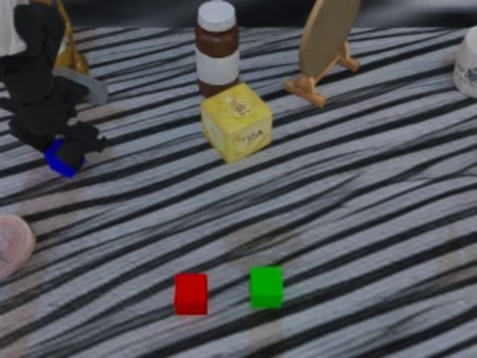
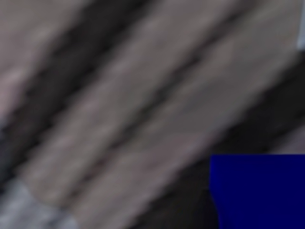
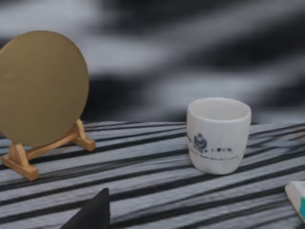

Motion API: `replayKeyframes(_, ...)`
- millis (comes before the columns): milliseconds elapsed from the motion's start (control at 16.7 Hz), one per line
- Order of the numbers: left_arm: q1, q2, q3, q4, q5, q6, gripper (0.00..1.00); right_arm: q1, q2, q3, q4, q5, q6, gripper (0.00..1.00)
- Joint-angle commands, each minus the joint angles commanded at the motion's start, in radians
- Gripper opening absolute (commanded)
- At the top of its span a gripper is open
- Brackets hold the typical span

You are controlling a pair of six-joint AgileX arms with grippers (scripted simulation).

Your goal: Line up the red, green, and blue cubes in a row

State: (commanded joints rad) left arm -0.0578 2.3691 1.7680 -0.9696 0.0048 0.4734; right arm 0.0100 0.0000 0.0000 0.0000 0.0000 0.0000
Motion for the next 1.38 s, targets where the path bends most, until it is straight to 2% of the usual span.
replayKeyframes(360,0.0,-0.039,0.024,-0.032,0.014,-0.008,0.0,0.0,0.0,0.0,0.0,0.0,0.0,1.0)
replayKeyframes(780,0.015,-0.093,0.18,-0.247,0.014,-0.009,0.0,0.0,0.0,0.0,0.0,0.0,0.0,1.0)
replayKeyframes(1080,0.009,-0.093,0.185,-0.252,0.013,-0.01,0.0,0.0,0.0,0.0,0.0,0.0,0.0,1.0)
replayKeyframes(1200,-0.016,-0.088,0.192,-0.257,0.012,-0.042,0.0,0.0,0.0,0.0,0.0,0.0,0.0,1.0)
replayKeyframes(1380,-0.108,-0.075,0.215,-0.273,0.008,-0.168,0.0,0.0,0.0,0.0,0.0,0.0,0.0,1.0)
